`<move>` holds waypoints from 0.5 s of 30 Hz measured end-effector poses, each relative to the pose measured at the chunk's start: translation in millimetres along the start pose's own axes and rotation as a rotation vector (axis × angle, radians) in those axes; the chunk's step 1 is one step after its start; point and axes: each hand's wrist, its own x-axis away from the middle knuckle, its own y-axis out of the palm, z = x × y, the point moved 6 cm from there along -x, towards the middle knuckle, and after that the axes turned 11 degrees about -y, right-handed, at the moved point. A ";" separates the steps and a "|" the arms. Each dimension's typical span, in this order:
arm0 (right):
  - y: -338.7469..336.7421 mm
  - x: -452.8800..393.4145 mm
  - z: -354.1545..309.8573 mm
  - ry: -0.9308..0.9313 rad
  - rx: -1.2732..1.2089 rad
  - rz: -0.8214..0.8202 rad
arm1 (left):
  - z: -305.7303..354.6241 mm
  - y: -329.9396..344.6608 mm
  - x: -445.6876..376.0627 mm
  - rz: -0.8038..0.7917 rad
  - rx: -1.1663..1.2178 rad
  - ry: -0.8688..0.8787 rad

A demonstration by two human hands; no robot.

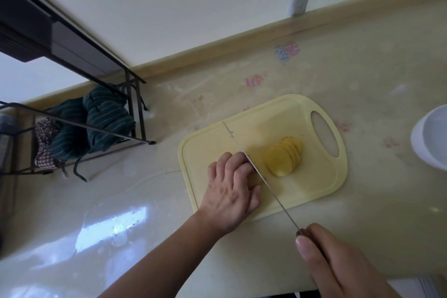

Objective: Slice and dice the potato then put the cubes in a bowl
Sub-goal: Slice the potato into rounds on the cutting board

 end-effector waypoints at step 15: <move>27.6 -58.6 7.4 -0.141 -0.015 -0.004 | -0.7 1.6 1.5 0.003 0.079 -0.009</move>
